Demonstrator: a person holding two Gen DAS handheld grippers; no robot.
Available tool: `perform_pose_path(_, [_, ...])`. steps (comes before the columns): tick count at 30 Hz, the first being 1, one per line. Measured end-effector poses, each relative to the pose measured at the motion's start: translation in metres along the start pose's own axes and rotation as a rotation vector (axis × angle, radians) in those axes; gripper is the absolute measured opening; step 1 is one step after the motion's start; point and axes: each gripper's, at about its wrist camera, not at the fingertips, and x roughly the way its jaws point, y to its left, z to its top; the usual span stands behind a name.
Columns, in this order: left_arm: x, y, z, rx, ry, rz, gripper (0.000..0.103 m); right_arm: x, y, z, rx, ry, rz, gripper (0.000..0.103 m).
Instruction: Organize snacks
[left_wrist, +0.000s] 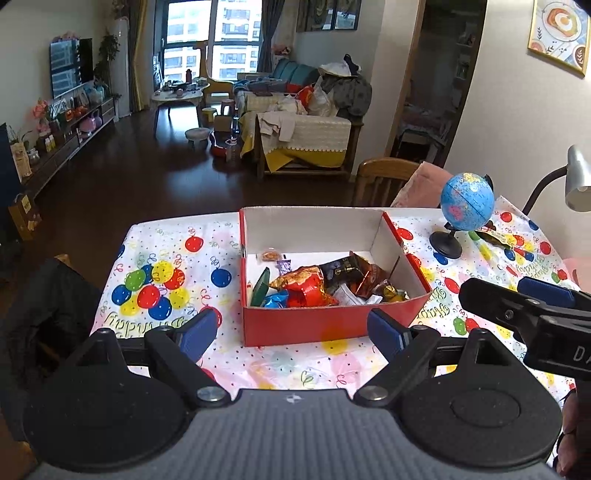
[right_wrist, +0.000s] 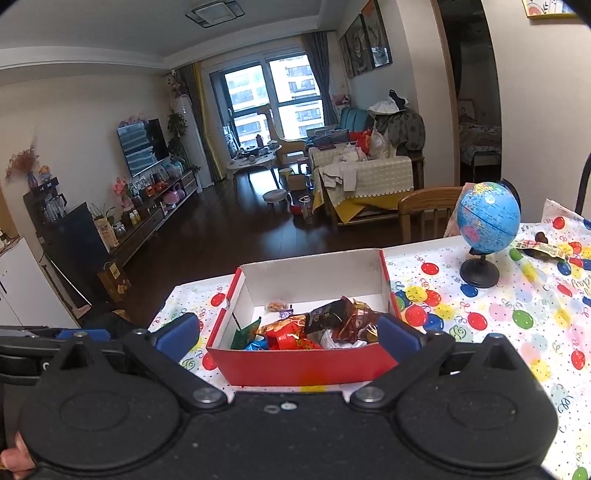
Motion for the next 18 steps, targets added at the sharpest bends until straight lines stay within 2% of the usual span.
perform_pose_path(18, [-0.014,-0.007,-0.004,-0.005,-0.006,0.007,0.089,-0.015,-0.001,-0.003,0.033,0.002,0.003,0.103])
